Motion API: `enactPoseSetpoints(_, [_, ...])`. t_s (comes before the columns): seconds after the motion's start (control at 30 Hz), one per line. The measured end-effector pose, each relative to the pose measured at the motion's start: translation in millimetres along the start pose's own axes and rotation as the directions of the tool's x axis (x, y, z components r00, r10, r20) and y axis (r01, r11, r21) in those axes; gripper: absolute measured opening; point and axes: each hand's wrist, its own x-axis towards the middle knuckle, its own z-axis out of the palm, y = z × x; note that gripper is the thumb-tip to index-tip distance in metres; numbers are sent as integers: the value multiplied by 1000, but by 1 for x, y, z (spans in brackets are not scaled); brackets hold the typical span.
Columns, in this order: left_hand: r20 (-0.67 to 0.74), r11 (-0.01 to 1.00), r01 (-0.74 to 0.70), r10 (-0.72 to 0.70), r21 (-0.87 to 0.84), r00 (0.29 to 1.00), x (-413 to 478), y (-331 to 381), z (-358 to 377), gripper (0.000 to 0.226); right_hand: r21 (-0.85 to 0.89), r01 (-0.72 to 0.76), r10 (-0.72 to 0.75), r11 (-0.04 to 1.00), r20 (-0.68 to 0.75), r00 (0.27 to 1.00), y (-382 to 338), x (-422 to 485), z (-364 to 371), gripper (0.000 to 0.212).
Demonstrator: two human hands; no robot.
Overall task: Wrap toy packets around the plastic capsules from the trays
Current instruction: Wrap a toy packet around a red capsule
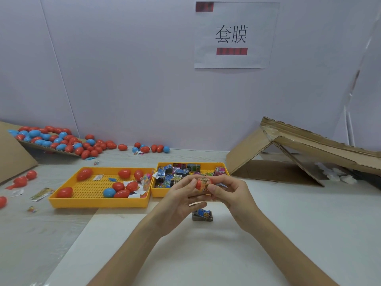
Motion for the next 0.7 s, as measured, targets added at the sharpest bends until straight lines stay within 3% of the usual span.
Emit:
enactPoseSetpoints(0.17, [11, 1000, 1, -1, 1, 1000, 0, 1, 1, 34, 18, -17, 17, 1000, -14, 1000, -1, 0, 0, 37])
enactPoseSetpoints(0.4, [5, 1000, 8, -8, -27, 1000, 0, -1, -1, 45, 11, -3, 3, 1000, -29, 1000, -2, -2, 3, 24])
enactPoseSetpoints(0.57, [-4, 1000, 6, -6, -30, 1000, 2, -1, -1, 57, 9, 12, -12, 1000, -4, 1000, -5, -3, 5, 34])
enactPoseSetpoints(0.7, [2, 999, -3, 3, -34, 1000, 3, -2, -5, 50, -53, 45, -44, 998, 12, 999, -7, -4, 5, 37])
